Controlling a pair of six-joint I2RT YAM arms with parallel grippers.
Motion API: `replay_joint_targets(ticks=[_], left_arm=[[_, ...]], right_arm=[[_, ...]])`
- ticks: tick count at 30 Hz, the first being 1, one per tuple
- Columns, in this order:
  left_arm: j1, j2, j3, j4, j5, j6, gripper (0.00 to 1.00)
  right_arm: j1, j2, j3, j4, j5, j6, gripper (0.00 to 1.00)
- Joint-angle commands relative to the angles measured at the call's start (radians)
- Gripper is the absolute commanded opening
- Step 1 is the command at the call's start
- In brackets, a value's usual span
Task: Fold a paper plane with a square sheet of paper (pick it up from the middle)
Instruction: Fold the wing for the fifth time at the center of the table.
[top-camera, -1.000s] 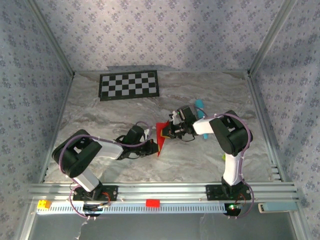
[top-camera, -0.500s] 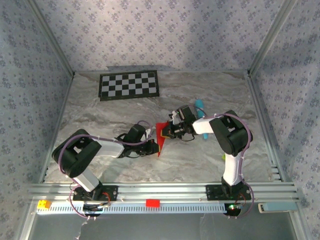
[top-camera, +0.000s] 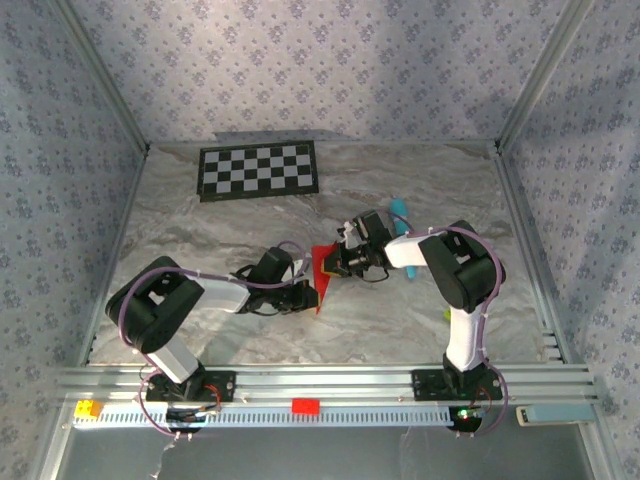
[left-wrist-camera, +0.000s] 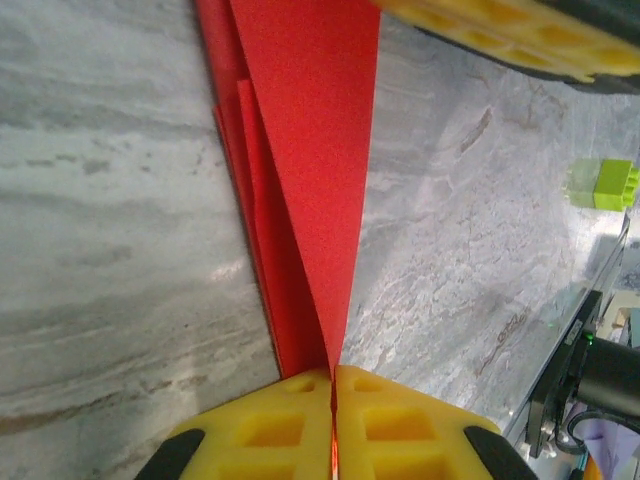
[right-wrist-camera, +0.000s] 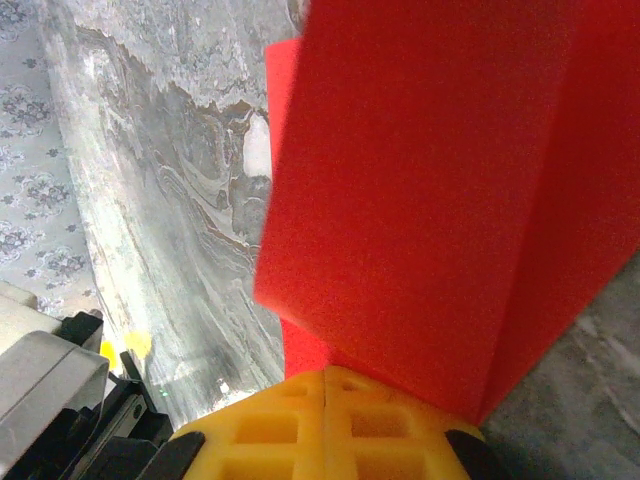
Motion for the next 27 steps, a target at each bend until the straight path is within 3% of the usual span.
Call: replay_joint_targets(ticks=[1,2,4,10,14,16,18,21,23,27], left_arm=[[-0.011,0.008,-0.011,-0.148,0.056,0.026,0.11],[-0.009,0.008,-0.011,-0.147,0.058,0.026,0.10],[-0.009,0.006,-0.014,-0.144,0.061,0.027,0.00],[-0.009,0.012,-0.013,-0.168,0.063,0.037,0.00],[-0.009,0.012,-0.020,-0.172,0.062,0.036,0.09],[-0.009,0.012,-0.022,-0.174,0.061,0.036,0.09],[-0.009,0.012,-0.023,-0.174,0.063,0.037,0.00],[-0.009,0.011,-0.025,-0.176,0.065,0.038,0.00],[-0.011,0.009,-0.026,-0.183,0.063,0.041,0.10],[-0.010,0.010,-0.022,-0.198,0.075,0.055,0.06]], right_arm=[[0.000,0.048,-0.019,-0.113,0.122,-0.017,0.02],[0.000,0.048,-0.019,-0.114,0.123,-0.016,0.02],[0.001,0.047,-0.019,-0.114,0.123,-0.017,0.02],[0.003,0.047,-0.016,-0.119,0.129,-0.017,0.02],[0.005,0.049,-0.015,-0.122,0.132,-0.014,0.02],[0.005,0.048,-0.013,-0.123,0.133,-0.015,0.02],[0.006,0.050,-0.012,-0.124,0.134,-0.014,0.02],[0.008,0.050,-0.010,-0.128,0.137,-0.015,0.02],[0.008,0.050,-0.011,-0.130,0.138,-0.014,0.02],[0.008,0.050,-0.008,-0.130,0.138,-0.017,0.02]])
